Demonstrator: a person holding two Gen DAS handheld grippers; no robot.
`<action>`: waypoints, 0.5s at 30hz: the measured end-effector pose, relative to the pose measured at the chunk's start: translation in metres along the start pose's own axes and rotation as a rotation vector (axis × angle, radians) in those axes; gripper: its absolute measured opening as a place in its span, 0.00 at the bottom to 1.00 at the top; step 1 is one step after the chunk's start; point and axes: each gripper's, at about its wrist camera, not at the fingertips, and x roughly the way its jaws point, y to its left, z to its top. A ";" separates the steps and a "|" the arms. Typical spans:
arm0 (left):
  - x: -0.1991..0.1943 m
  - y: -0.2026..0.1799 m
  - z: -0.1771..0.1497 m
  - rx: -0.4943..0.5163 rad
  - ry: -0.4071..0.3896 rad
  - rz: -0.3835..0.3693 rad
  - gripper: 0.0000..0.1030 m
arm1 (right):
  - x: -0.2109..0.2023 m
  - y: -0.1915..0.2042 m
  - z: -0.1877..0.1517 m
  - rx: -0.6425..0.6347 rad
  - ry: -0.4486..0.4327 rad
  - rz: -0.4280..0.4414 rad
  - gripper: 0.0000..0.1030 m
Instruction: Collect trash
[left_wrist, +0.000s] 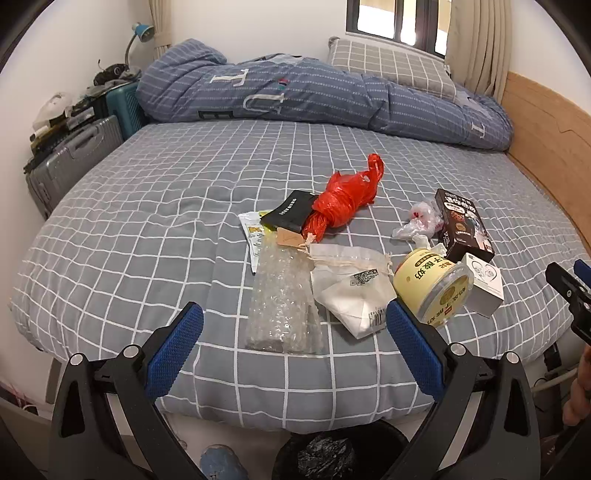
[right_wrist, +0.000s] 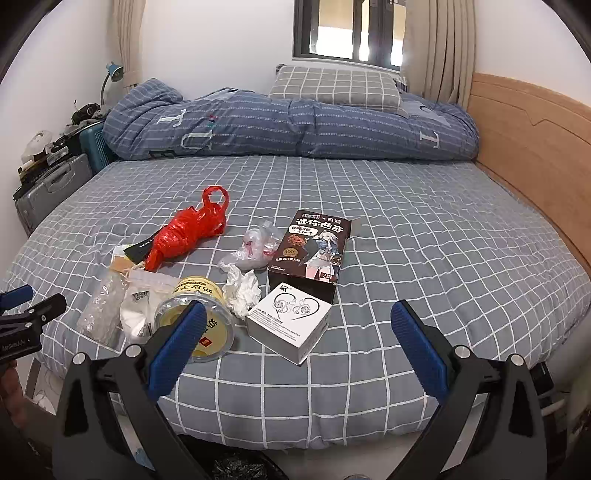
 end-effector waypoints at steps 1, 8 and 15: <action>0.000 0.000 0.000 0.000 0.000 0.000 0.94 | 0.001 0.000 0.000 0.001 0.001 0.001 0.93; 0.001 -0.001 0.000 0.010 0.004 0.007 0.94 | 0.001 -0.001 -0.001 0.005 0.001 0.001 0.93; 0.001 -0.003 0.000 0.014 0.002 0.008 0.94 | 0.001 -0.001 -0.001 0.005 0.002 0.002 0.93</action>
